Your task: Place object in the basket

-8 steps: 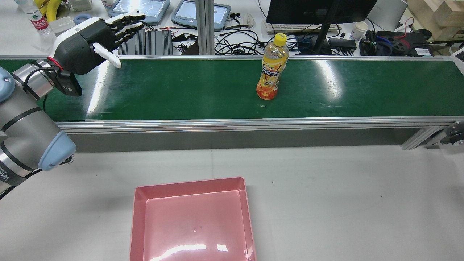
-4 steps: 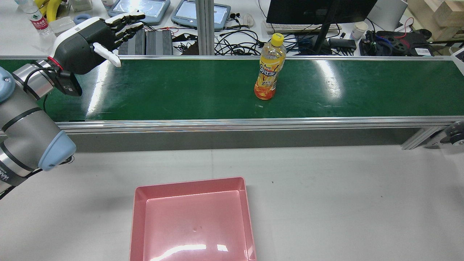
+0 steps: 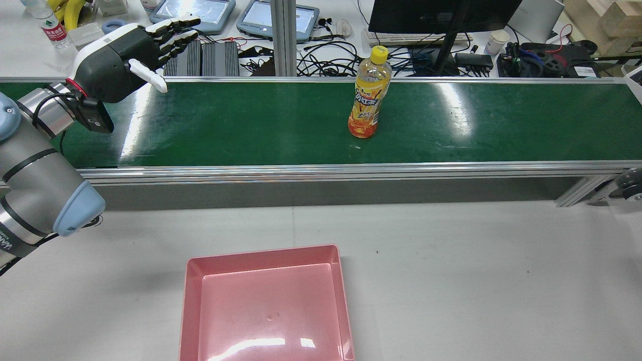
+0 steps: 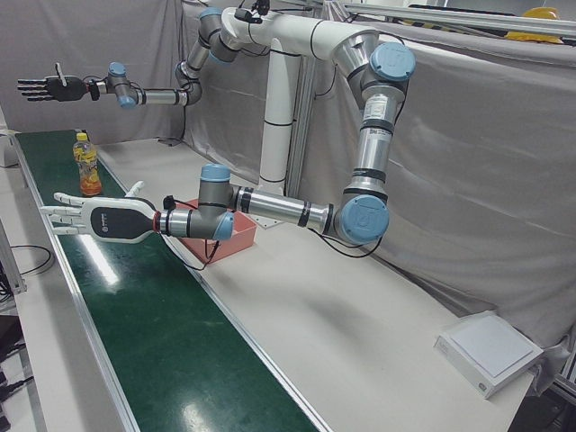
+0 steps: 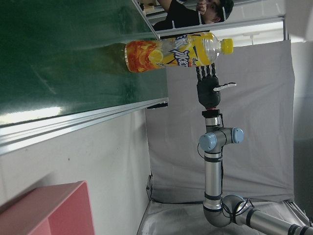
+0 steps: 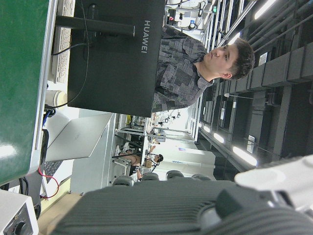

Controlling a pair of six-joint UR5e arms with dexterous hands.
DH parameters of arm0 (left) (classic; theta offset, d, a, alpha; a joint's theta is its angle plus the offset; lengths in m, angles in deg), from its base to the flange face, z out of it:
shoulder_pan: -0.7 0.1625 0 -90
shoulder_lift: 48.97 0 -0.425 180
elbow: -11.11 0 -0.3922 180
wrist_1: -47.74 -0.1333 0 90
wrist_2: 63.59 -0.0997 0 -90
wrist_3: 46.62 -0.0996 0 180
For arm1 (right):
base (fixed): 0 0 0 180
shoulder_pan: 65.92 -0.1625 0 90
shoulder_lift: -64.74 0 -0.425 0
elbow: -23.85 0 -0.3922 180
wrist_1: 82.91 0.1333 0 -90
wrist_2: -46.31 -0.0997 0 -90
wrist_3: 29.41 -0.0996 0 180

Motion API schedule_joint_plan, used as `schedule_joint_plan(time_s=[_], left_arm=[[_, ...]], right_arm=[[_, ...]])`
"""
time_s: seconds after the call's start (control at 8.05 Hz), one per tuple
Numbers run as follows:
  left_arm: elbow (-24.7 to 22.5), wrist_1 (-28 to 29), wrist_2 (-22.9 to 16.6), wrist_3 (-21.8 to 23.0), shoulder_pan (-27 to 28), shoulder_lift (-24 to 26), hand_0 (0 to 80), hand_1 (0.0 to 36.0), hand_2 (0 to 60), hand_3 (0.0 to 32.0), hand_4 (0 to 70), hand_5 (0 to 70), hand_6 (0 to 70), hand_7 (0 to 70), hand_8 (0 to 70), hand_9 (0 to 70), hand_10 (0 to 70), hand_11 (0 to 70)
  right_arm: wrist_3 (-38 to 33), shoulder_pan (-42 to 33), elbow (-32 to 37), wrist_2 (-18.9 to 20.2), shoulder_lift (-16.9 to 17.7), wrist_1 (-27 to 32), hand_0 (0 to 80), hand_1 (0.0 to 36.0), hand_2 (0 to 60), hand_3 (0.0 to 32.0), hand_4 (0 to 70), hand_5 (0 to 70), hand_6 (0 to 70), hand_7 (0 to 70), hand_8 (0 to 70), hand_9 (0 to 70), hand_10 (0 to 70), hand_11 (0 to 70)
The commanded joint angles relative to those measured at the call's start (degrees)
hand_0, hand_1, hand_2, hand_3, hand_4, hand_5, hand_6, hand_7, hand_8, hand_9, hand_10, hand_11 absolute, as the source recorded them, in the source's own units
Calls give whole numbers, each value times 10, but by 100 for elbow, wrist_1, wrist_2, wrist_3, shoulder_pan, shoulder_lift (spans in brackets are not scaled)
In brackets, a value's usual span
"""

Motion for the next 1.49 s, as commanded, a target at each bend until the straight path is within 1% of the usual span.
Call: schedule_joint_plan(time_s=[0.0, 0.5, 1.37], left_arm=[[0, 0, 0, -6, 0, 0, 594, 26, 0, 28, 129, 142, 4, 11, 66, 89, 6, 22], [-9, 0, 0, 2, 0, 9, 581, 19, 0, 24, 128, 147, 4, 9, 65, 87, 3, 18], [-9, 0, 0, 3, 0, 9, 577, 17, 0, 20, 127, 154, 5, 9, 72, 96, 8, 23]], right_arm=[[0, 0, -5, 0, 0, 0, 0, 0, 0, 0, 0, 0, 0, 0, 0, 0, 0, 0], [9, 0, 3, 0, 0, 0, 0, 0, 0, 0, 0, 0, 0, 0, 0, 0, 0, 0], [0, 0, -5, 0, 0, 0, 0, 0, 0, 0, 0, 0, 0, 0, 0, 0, 0, 0]])
